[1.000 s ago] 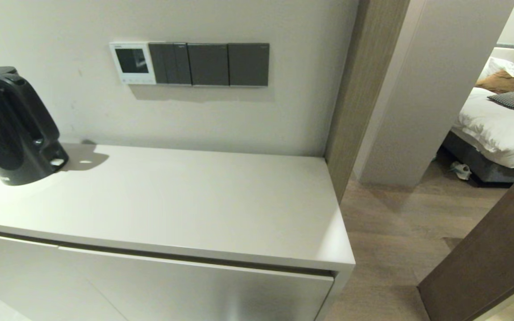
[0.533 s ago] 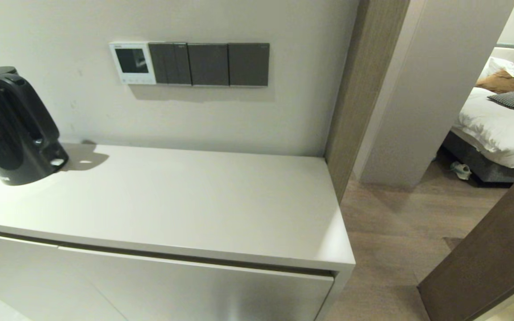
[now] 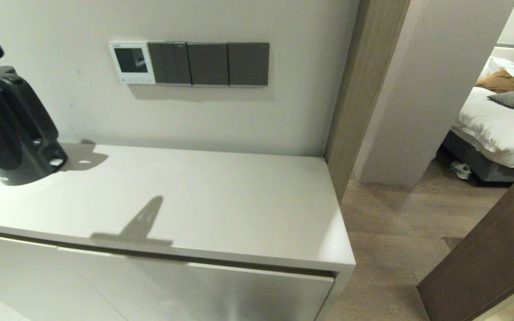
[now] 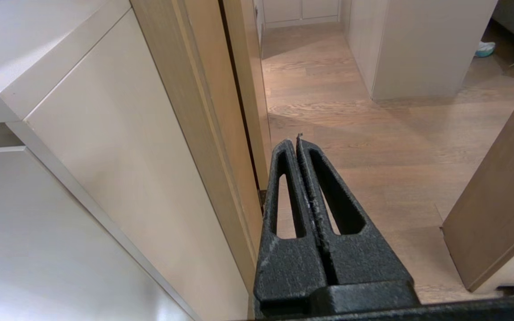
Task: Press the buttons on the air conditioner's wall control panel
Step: Turn on the central air conditioner
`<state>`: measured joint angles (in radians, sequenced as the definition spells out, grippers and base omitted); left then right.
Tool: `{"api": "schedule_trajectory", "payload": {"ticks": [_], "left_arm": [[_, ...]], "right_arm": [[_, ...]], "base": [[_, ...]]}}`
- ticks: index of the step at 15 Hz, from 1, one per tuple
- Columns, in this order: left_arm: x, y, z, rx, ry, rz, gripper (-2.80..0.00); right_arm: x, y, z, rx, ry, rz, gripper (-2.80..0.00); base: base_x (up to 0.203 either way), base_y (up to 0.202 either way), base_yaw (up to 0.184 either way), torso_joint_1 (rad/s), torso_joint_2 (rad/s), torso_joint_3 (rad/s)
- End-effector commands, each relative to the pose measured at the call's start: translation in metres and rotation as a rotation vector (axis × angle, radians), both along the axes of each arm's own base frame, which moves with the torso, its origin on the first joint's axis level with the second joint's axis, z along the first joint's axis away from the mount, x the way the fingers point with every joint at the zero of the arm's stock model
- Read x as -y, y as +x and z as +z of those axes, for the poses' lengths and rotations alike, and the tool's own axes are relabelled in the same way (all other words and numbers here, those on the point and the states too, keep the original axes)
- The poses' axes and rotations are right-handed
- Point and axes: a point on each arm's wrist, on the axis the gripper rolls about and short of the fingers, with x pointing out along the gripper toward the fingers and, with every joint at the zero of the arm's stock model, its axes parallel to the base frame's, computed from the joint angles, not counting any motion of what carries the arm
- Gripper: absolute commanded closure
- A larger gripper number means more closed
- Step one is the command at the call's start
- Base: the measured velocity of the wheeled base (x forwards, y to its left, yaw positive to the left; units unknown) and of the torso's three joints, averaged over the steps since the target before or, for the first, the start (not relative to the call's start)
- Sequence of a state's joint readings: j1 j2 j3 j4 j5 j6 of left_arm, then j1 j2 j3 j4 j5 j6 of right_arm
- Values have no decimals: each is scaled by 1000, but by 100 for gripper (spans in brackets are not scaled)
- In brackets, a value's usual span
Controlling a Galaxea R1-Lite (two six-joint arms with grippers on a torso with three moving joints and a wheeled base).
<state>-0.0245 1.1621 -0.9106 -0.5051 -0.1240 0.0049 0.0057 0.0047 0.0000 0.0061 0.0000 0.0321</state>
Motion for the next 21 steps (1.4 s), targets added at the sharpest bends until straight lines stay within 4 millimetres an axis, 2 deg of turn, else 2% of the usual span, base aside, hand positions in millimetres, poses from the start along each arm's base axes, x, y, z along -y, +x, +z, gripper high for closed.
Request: {"api": "schedule_trajectory", "payload": {"ticks": [1,4,8,12,21], "left_arm": [[2,70,-16,-86,3,-9,0],[7,109,-17,-64,4,-29,0],[25,148,-29,-89,11,-106,0],[31,183,-43,-121,6,-125,0],[45,199,-48,-122,11,-156,0]], "right_arm": [[0,0,0,-3,0,0,0],[0,0,0,-3,0,0,0],[0,0,0,-3,0,0,0],[0,0,-1,-4,0,0,0],[0,0,0,-3,0,0,0]], "base": [[0,0,0,0,0,0],[0,0,0,0,0,0],[0,0,0,0,0,0],[0,0,0,0,0,0],[0,0,0,0,0,0]]}}
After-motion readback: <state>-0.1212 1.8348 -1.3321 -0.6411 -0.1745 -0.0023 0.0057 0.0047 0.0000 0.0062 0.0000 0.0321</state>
